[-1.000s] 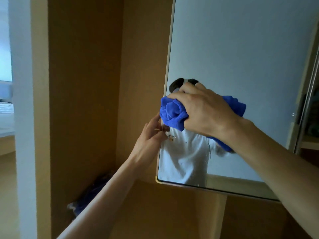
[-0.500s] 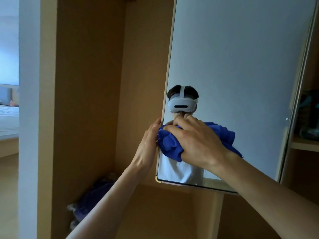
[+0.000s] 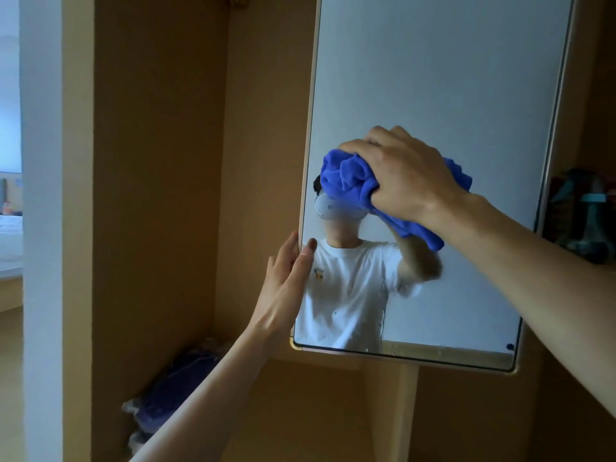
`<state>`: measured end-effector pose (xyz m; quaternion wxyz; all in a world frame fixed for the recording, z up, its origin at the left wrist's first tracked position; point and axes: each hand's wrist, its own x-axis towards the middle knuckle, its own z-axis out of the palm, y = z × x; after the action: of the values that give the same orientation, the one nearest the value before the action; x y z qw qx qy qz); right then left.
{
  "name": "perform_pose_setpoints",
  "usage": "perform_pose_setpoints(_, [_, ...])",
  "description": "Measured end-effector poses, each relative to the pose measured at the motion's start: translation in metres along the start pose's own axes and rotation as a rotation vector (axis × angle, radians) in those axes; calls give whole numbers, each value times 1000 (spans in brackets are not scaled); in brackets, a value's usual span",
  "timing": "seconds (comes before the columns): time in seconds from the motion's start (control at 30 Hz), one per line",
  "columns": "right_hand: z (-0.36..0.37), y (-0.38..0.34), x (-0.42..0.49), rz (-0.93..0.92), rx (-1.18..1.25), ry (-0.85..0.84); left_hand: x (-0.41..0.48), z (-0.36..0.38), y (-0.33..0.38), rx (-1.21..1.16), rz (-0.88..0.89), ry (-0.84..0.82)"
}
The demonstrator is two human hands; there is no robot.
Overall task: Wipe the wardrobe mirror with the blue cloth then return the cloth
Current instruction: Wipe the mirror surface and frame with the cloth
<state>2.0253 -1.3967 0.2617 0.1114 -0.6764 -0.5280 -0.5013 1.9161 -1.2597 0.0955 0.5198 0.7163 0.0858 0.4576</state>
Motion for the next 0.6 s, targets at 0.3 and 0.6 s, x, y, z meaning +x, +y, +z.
perform_pose_setpoints(0.3, [18, -10, -43, -51, 103, -128, 1, 4, -11, 67, 52, 46])
perform_pose_setpoints(0.6, [45, -20, -95, -154, 28, -179, -4, 9, -11, 94, 40, 73])
